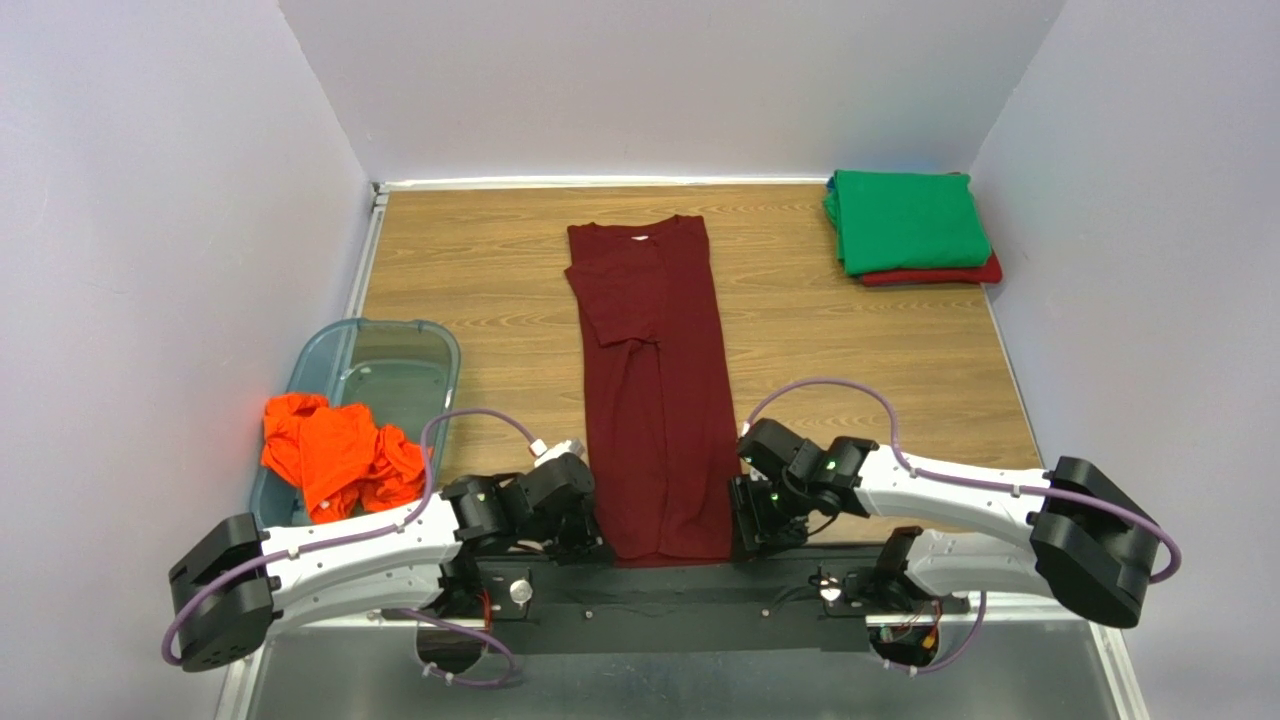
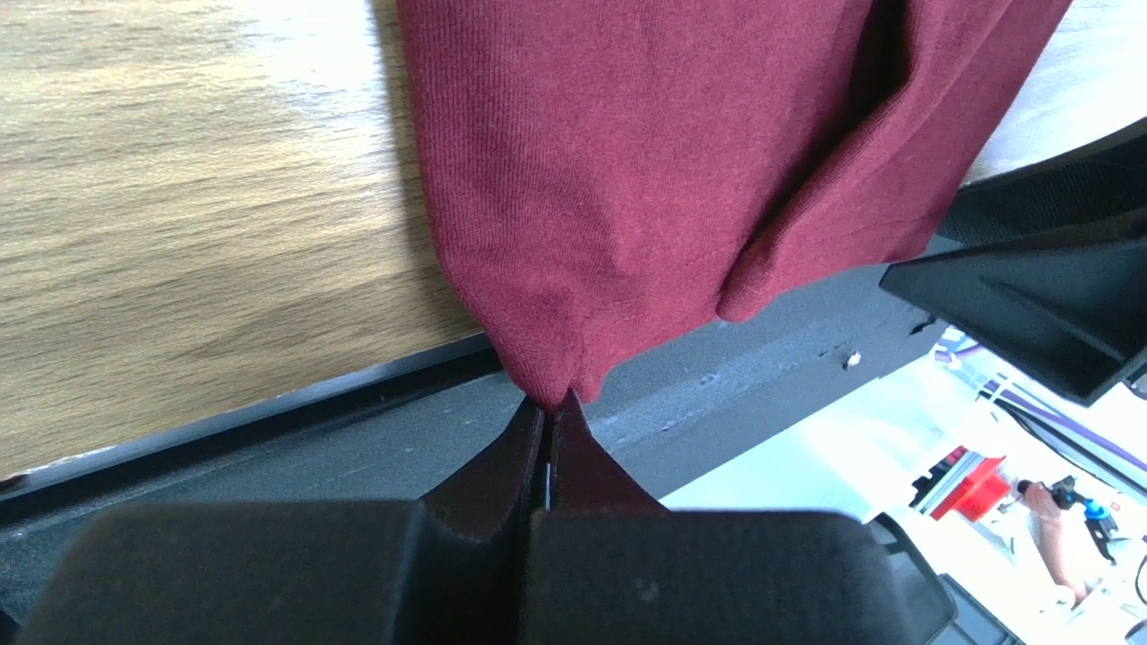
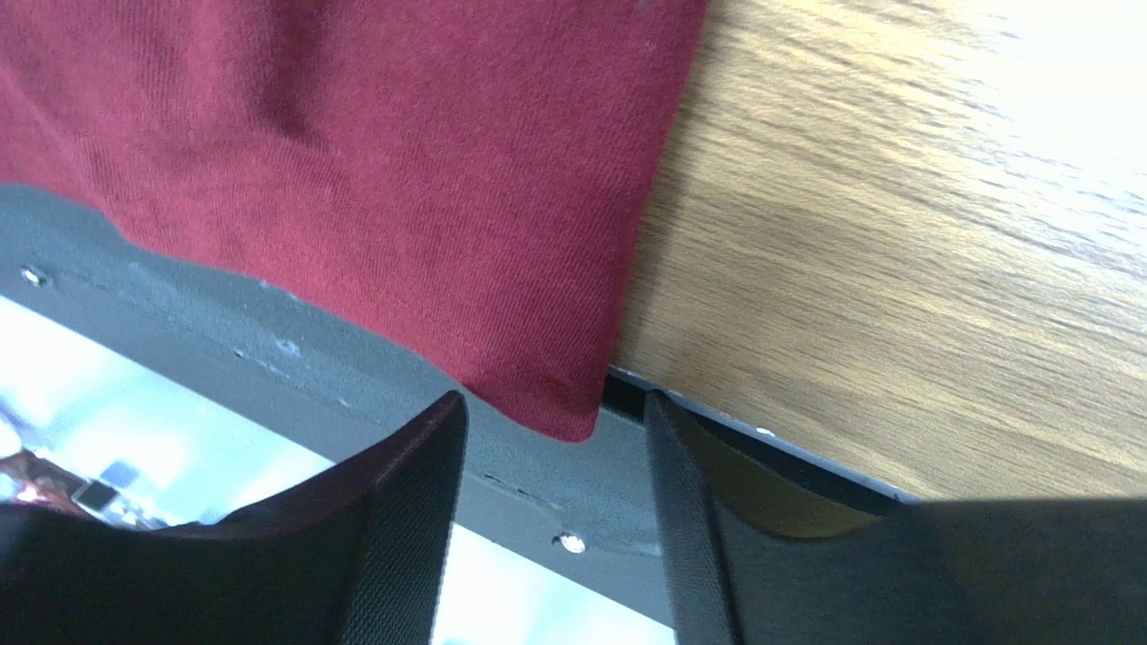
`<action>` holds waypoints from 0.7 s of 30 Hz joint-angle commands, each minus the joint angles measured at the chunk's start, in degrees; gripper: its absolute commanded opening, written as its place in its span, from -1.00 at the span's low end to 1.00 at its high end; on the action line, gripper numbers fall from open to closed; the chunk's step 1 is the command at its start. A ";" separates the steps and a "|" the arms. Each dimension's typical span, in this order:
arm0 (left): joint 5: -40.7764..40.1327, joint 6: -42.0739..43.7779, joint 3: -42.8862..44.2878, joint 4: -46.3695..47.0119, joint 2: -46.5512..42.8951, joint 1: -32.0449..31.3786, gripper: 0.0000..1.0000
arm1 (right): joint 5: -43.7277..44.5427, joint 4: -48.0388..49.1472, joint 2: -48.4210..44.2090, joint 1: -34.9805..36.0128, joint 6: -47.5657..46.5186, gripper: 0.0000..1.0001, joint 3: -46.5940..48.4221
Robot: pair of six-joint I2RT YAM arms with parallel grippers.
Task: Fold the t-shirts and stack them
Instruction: Fold the tshirt
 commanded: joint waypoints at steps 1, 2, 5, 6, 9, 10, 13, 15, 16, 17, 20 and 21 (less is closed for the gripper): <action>-1.99 -0.17 -1.41 -0.25 -1.25 -0.22 -1.00 | 2.17 0.04 0.35 0.04 1.97 0.10 -0.76; -1.99 -0.17 -1.50 -0.25 -1.34 -0.22 -1.00 | 2.61 0.22 0.35 0.13 2.41 0.05 -0.68; -1.99 0.01 -1.68 -0.43 -1.60 -0.22 -1.00 | 3.58 0.83 0.26 0.04 3.29 -0.11 -0.68; -2.07 -0.08 -1.59 -0.60 -1.77 -0.22 -1.00 | 3.59 0.92 0.26 0.04 3.46 -0.16 -0.68; -2.07 -0.17 -1.59 -0.69 -2.48 -0.22 -1.00 | 3.32 0.92 0.08 0.13 3.46 -0.47 -0.59; -2.25 -0.17 -1.59 -0.78 -2.74 -0.22 -1.00 | 3.32 0.92 0.00 0.04 3.29 -0.55 -0.41; -3.21 0.09 -1.15 -2.52 -3.80 -0.22 -1.00 | 3.32 0.83 -0.09 0.04 2.59 -0.79 0.64; -4.01 -0.25 -0.36 -4.81 -4.67 -0.22 -1.00 | 3.32 0.66 -0.71 0.13 2.06 -0.90 0.99; -4.01 -0.34 0.08 -5.08 -5.11 -0.22 -1.00 | 3.41 0.57 -0.88 0.13 2.06 -0.96 1.08; -3.92 -0.26 0.26 -5.26 -5.90 -0.22 -1.00 | 3.50 0.57 -1.06 0.04 1.88 -0.99 1.26; -6.11 0.79 1.66 -4.74 -7.05 -0.22 -1.00 | 4.20 0.31 -2.02 0.13 1.62 -0.99 2.83; -6.55 1.06 2.19 -4.82 -7.22 -0.22 -1.00 | 4.37 0.22 -2.46 0.04 1.44 -0.99 3.36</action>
